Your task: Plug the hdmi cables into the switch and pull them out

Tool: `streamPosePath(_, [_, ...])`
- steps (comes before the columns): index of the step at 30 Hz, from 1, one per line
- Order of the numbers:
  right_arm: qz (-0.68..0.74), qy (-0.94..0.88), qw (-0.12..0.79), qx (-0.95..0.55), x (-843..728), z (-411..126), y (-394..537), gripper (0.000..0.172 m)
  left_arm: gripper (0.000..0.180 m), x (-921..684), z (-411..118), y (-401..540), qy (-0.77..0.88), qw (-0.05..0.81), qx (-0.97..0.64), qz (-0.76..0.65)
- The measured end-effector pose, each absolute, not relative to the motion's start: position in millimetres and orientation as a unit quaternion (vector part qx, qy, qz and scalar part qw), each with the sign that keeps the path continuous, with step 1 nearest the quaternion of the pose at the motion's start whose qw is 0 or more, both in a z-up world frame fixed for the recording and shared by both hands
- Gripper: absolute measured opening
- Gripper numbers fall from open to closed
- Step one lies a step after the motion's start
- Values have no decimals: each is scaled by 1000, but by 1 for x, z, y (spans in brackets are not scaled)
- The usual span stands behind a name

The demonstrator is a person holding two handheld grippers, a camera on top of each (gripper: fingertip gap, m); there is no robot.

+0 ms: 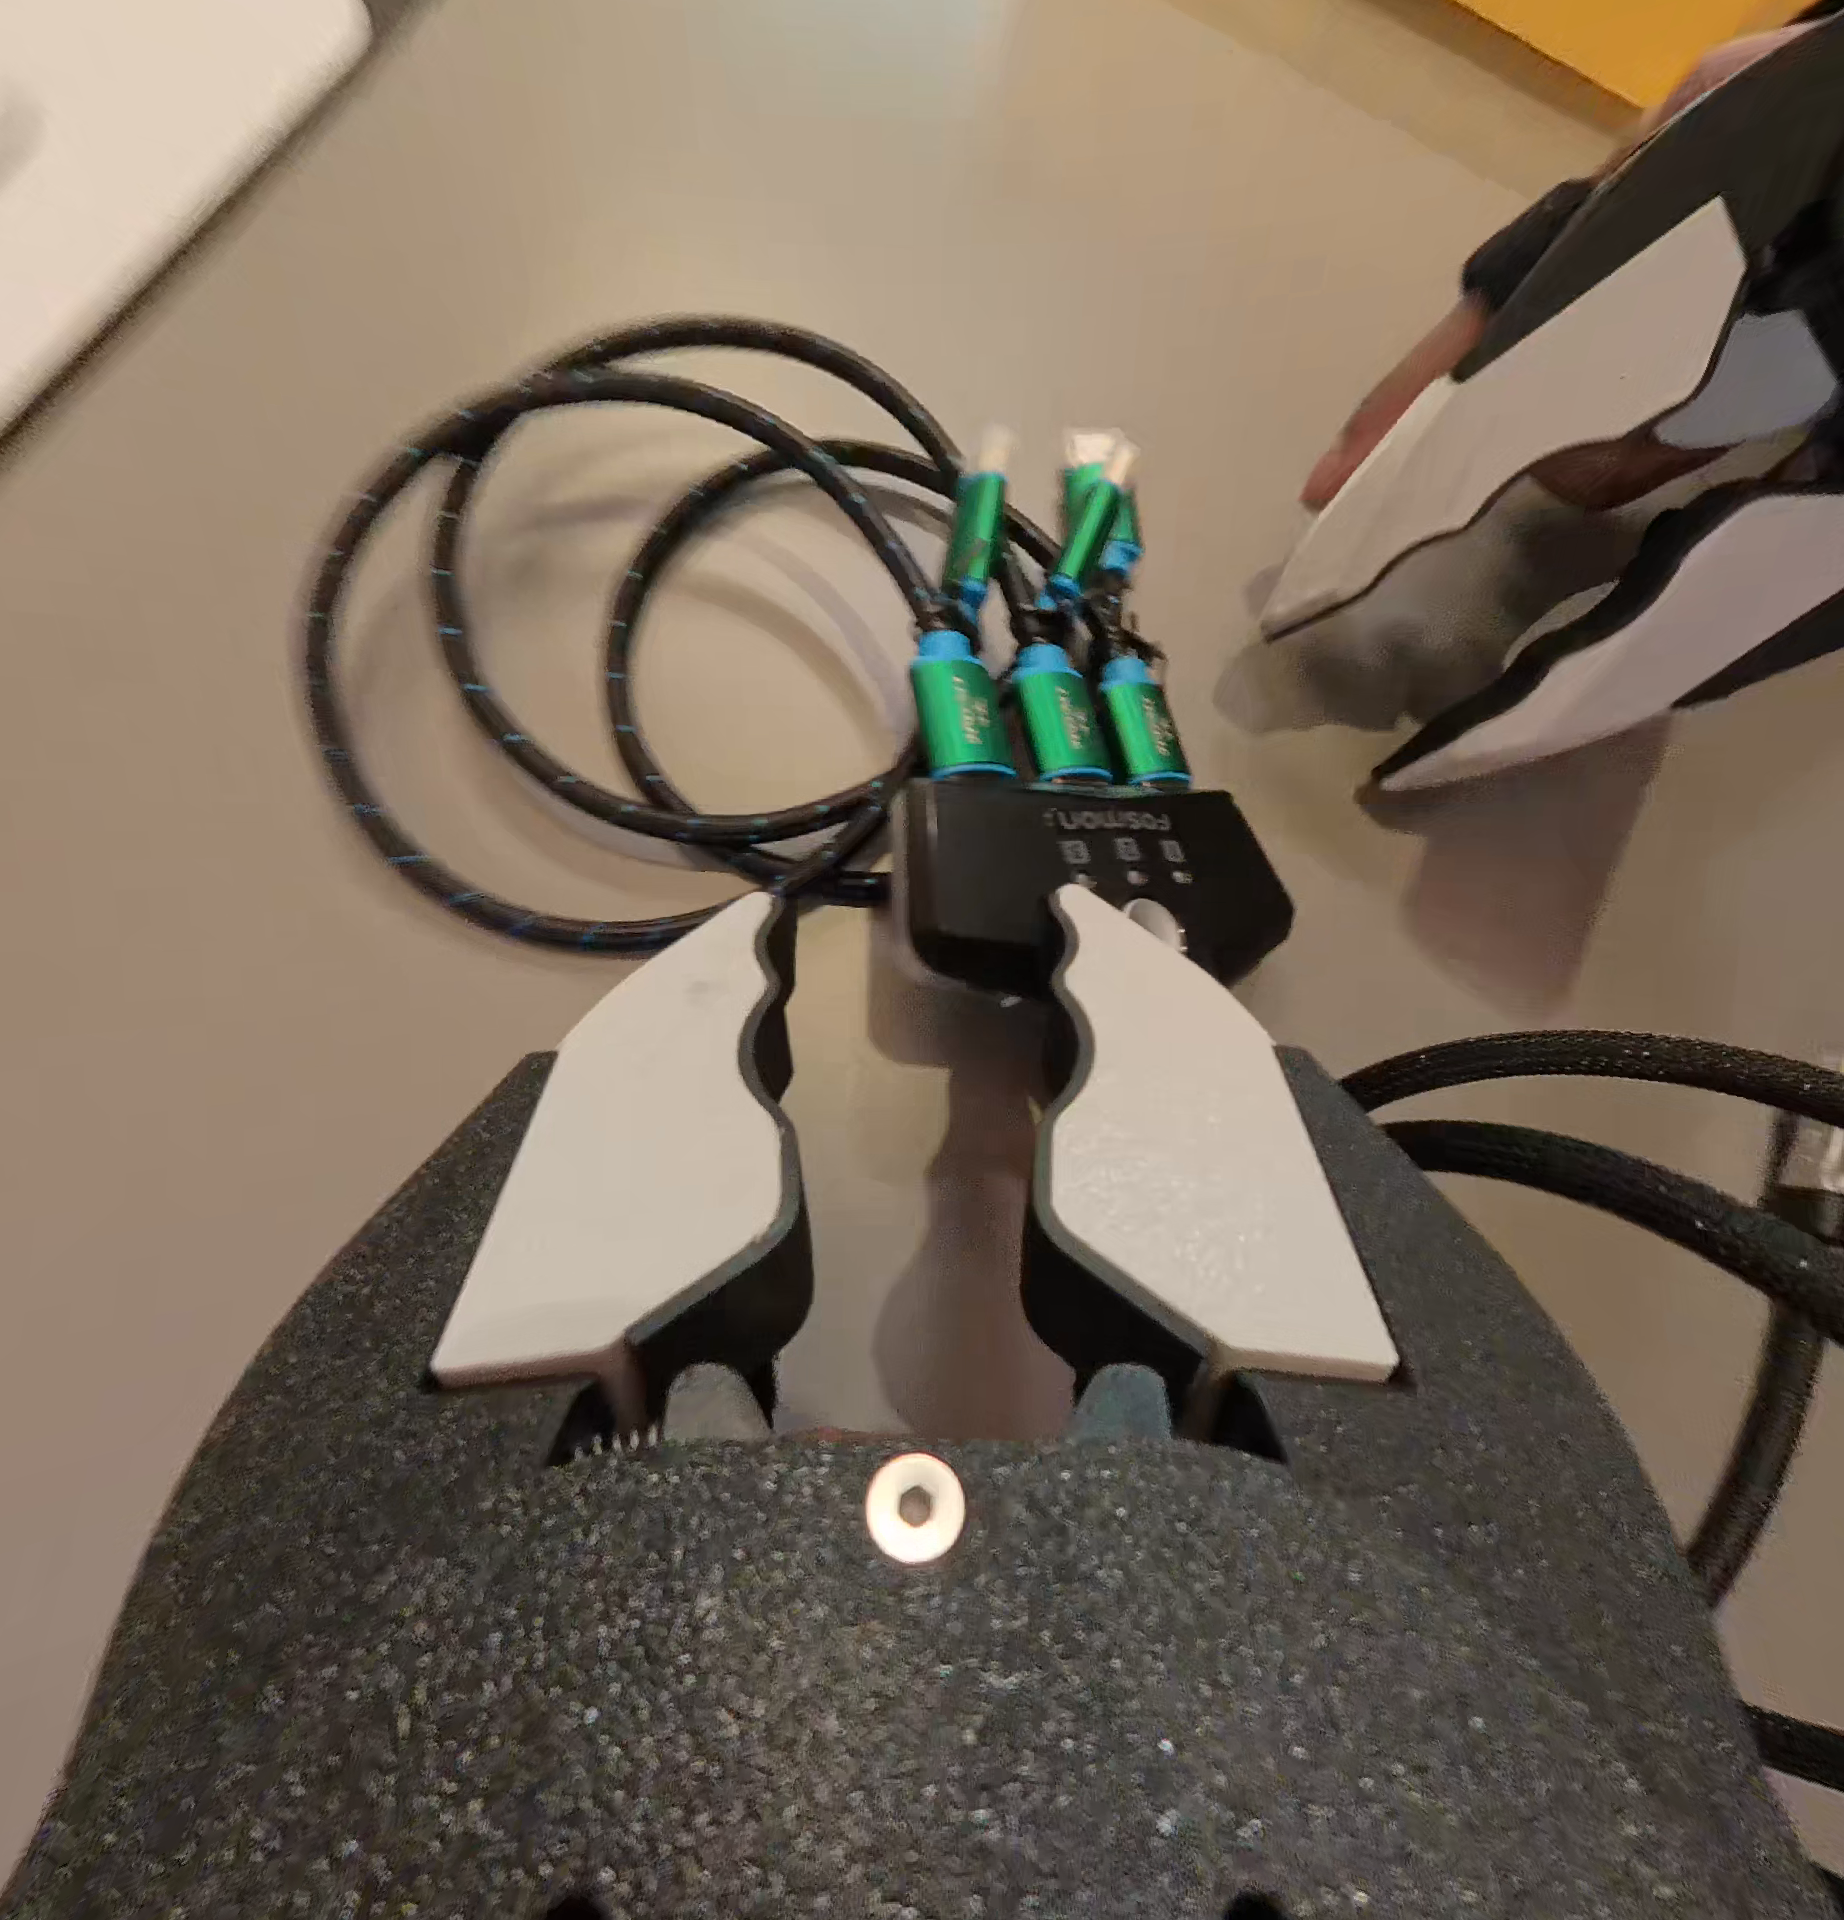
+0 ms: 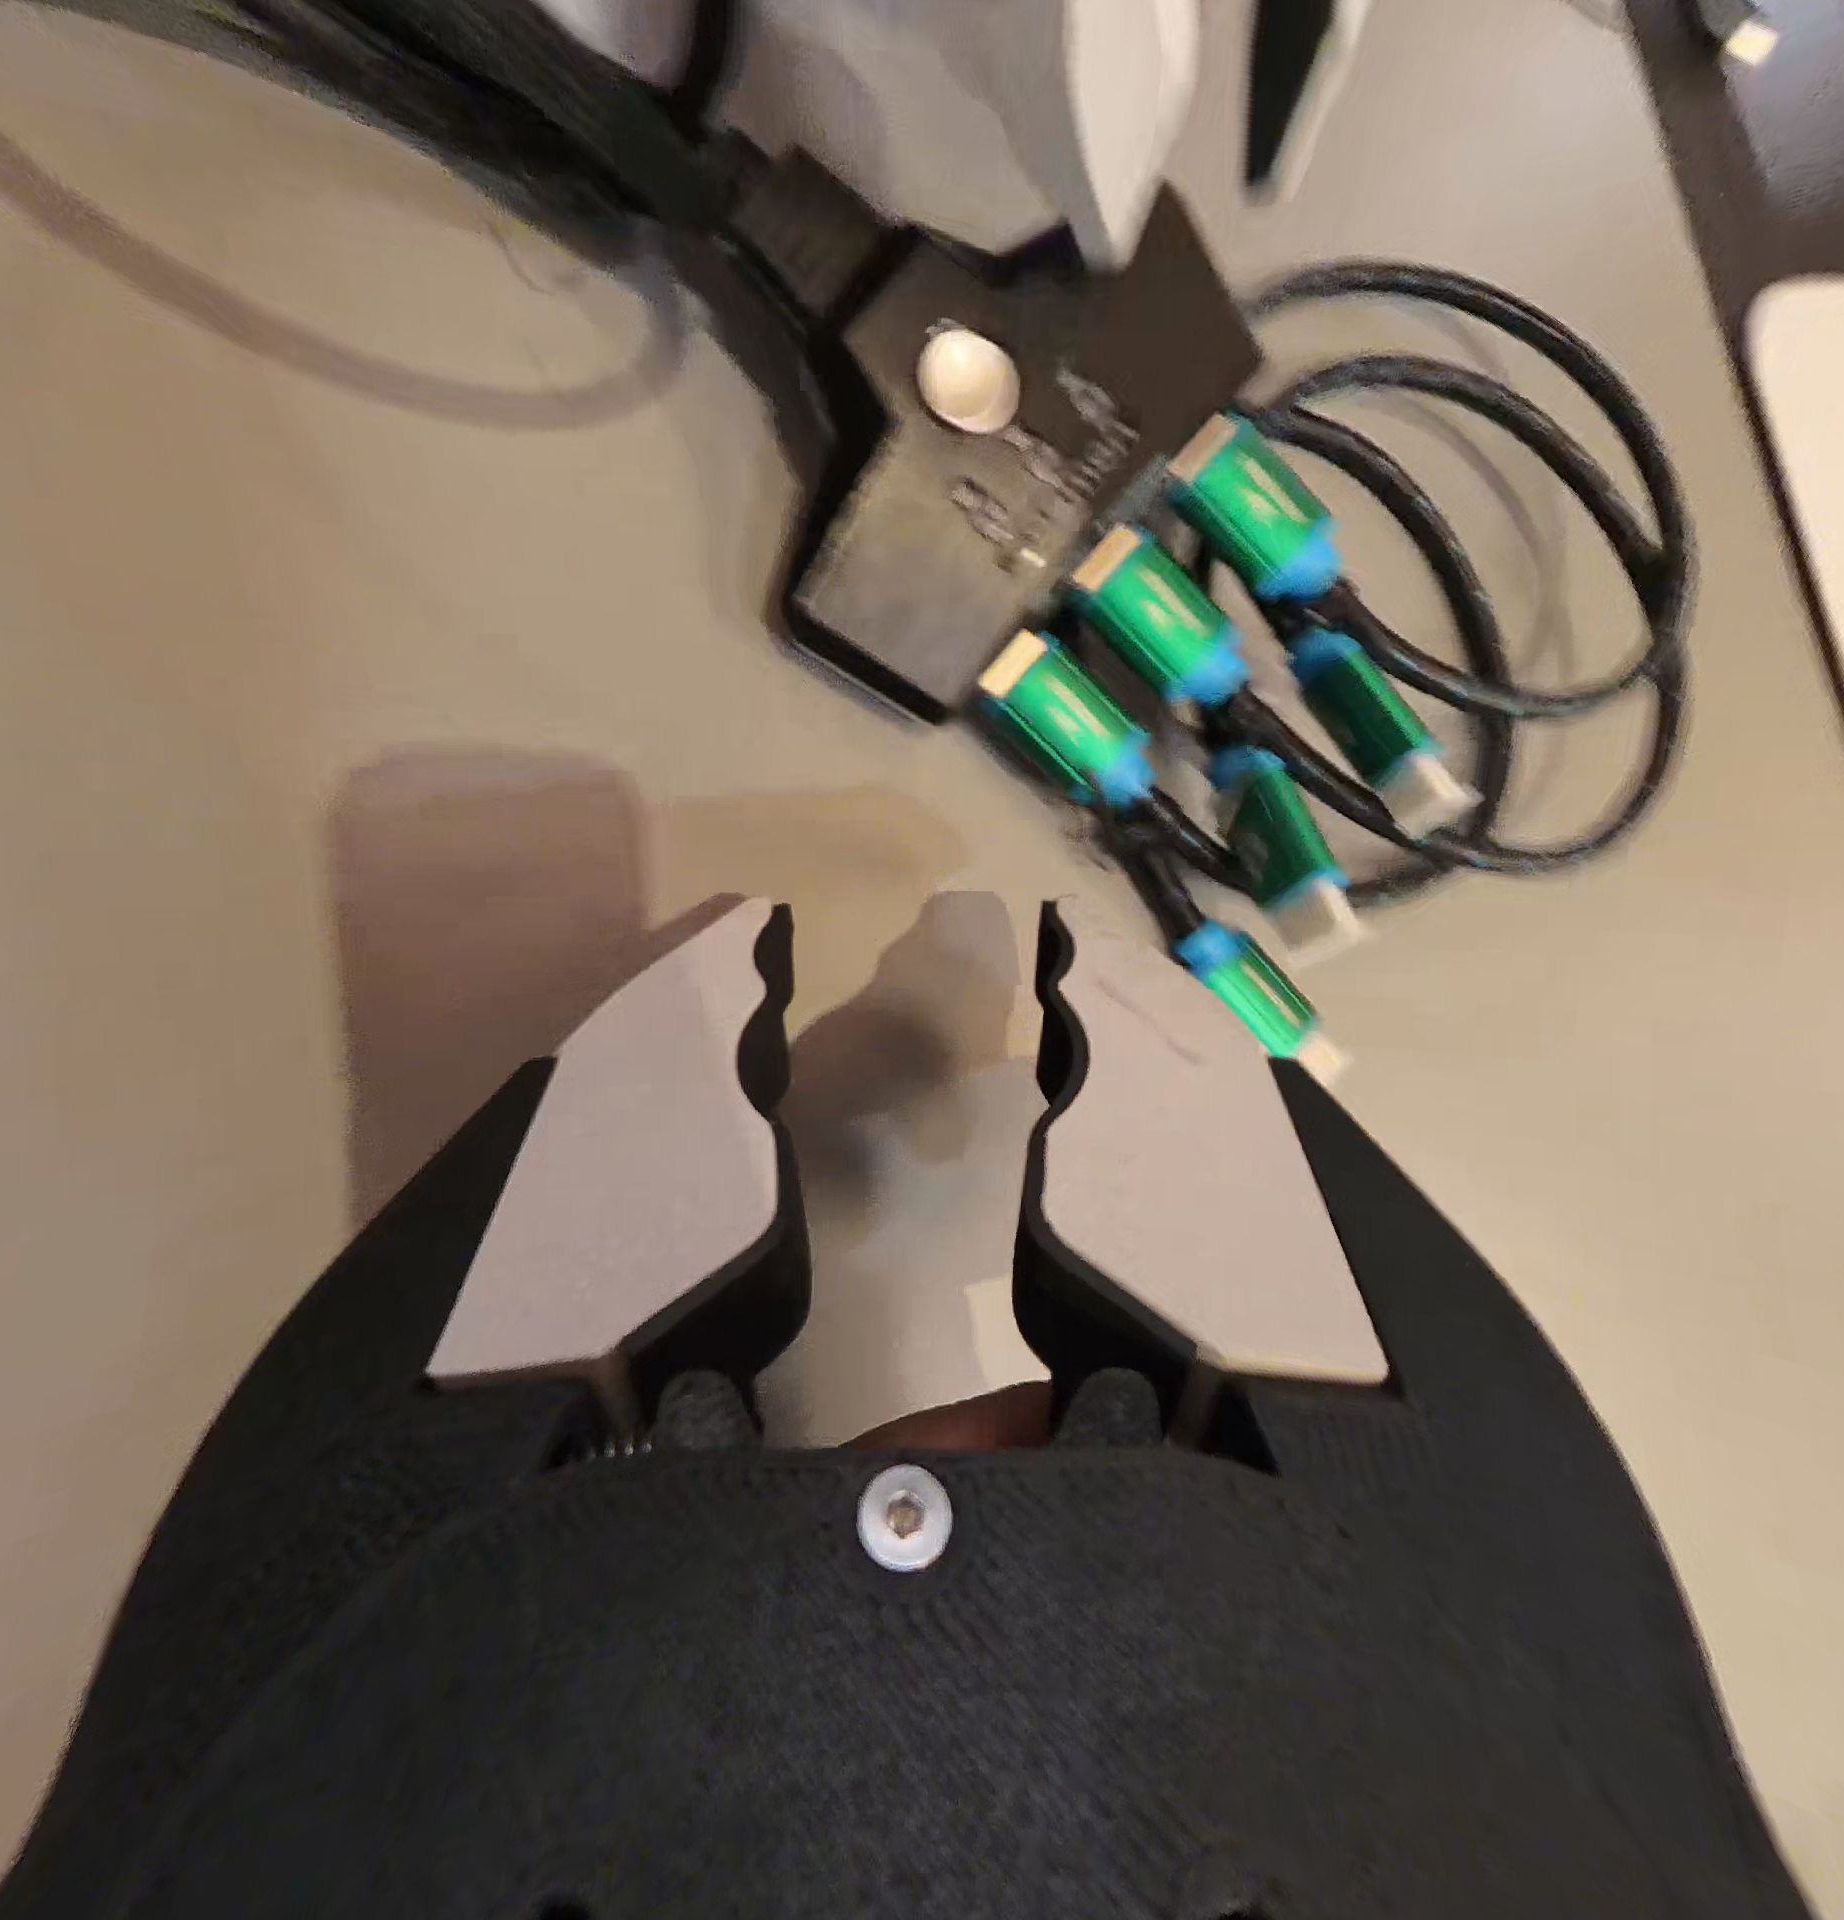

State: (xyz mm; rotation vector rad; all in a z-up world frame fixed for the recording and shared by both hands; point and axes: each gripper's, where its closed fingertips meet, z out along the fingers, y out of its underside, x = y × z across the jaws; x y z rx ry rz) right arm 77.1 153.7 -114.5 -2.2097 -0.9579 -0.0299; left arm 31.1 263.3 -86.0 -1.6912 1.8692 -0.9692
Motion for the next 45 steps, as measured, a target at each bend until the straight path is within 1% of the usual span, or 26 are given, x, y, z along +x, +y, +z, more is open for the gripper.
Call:
streamPosePath(2, [-61,-331,362,-869,107,-113,160,42,47,23,-68,274,661,261,-616,-341])
streamPosePath(5, [-178,-266,347,-882,166,-115,168,40,46,11,-38,275,653,309,-612,-323])
streamPosePath(8, [-269,-216,333,-877,214,-112,172,37,44,12,-18,251,662,327,-593,-320])
streamPosePath(14, [-322,-153,322,-877,262,-112,172,34,44,37,1,191,699,335,-554,-302])
streamPosePath(19, [-335,-163,319,-872,254,-112,171,31,42,63,18,137,733,353,-502,-293])
streamPosePath(20, [-339,-170,321,-868,250,-113,172,29,41,69,15,126,741,348,-491,-297])
streamPosePath(22, [-344,-189,324,-861,240,-114,174,19,39,80,1,116,752,338,-488,-285])
streamPosePath(24, [-348,-201,326,-855,234,-115,174,15,40,83,-20,139,748,348,-521,-219])
streamPosePath(26, [-345,-203,329,-855,233,-115,174,15,45,75,-32,176,731,365,-557,-150])
streamPosePath(27, [-340,-203,330,-857,233,-115,174,15,46,68,-35,192,716,366,-577,-139])
streamPosePath(31, [-326,-200,331,-863,233,-115,174,17,57,38,-45,229,680,314,-645,-154])
streamPosePath(35, [-326,-201,331,-862,233,-115,174,17,57,19,-54,242,685,281,-657,-142])
streamPosePath(40, [-326,-199,332,-862,233,-115,174,16,57,21,-69,243,698,267,-650,-138])
streamPosePath(45, [-322,-200,334,-863,233,-115,174,16,58,16,-86,260,678,258,-681,-104])
